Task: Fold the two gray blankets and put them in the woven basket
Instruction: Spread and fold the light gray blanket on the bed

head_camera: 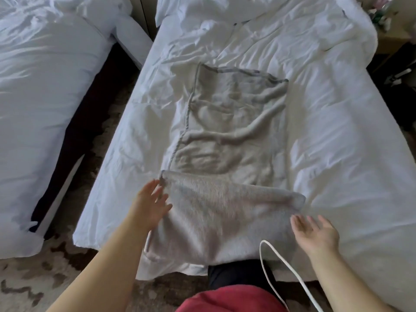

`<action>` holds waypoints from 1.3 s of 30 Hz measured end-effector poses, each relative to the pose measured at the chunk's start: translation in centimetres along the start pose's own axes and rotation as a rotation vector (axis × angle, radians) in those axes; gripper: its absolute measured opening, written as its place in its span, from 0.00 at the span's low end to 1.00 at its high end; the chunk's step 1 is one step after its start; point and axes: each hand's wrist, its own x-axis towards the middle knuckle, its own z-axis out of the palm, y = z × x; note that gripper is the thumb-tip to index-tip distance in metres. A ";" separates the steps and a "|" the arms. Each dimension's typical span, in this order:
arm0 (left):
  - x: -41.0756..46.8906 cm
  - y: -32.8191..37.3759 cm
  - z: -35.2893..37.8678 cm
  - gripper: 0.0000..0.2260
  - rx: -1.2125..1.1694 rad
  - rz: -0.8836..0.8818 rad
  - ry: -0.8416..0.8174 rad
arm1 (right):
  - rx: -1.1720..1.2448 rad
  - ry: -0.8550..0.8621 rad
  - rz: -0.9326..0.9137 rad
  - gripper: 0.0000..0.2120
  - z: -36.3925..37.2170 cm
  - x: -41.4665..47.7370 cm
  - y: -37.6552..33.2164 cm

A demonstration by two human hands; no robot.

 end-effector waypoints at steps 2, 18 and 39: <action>3.1 -0.9 0.7 0.06 0.107 -0.066 0.034 | -0.123 0.040 0.035 0.22 1.4 2.9 0.2; 6.9 -4.2 -0.4 0.19 0.082 -0.072 0.298 | -0.331 0.119 0.100 0.11 1.2 9.0 1.5; -1.6 -12.0 -10.5 0.28 0.165 -0.302 0.515 | -0.433 0.218 0.262 0.08 -16.0 2.7 7.7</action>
